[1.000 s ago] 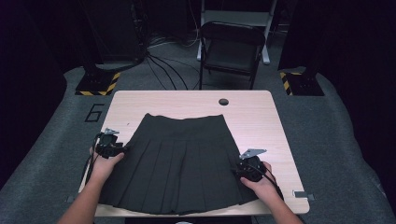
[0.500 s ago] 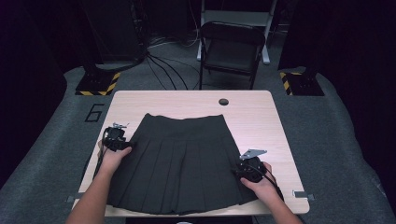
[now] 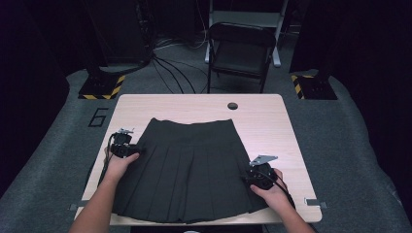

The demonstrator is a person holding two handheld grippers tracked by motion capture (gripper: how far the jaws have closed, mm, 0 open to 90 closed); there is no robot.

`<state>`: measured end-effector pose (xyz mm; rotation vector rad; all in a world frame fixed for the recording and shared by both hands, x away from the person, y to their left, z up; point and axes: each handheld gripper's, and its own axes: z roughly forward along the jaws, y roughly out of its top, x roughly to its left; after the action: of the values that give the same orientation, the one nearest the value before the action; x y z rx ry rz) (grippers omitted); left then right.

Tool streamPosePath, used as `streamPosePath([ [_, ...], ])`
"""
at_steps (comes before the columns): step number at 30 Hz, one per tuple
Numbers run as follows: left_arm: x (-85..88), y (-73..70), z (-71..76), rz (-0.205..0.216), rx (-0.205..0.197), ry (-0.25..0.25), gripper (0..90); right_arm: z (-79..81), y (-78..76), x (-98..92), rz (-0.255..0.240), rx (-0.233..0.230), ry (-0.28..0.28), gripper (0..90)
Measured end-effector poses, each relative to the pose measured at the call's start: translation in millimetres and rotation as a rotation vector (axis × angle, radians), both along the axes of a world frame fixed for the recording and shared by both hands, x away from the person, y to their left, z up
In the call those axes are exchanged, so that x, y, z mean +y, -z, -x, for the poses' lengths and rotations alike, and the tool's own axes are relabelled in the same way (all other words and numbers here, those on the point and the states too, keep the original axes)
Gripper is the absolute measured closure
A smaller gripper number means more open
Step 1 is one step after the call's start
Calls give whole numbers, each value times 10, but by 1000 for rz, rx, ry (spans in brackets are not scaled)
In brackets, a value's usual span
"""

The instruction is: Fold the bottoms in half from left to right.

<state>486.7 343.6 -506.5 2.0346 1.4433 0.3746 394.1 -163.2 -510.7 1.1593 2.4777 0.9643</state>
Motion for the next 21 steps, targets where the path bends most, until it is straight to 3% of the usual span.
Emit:
streamPosePath([
  [9,81,-79,31,92,-20,-63,586,0,1,-1,0,-2,1,581],
  [11,96,-102,39,63,-14,-36,616,0,1,-3,-1,-2,0,581],
  [17,72,-146,70,79,-35,-54,725,-4,3,-6,-1,-7,-3,578],
  [21,45,-213,66,40,-38,-24,769,-7,6,-10,0,-10,-7,577],
])
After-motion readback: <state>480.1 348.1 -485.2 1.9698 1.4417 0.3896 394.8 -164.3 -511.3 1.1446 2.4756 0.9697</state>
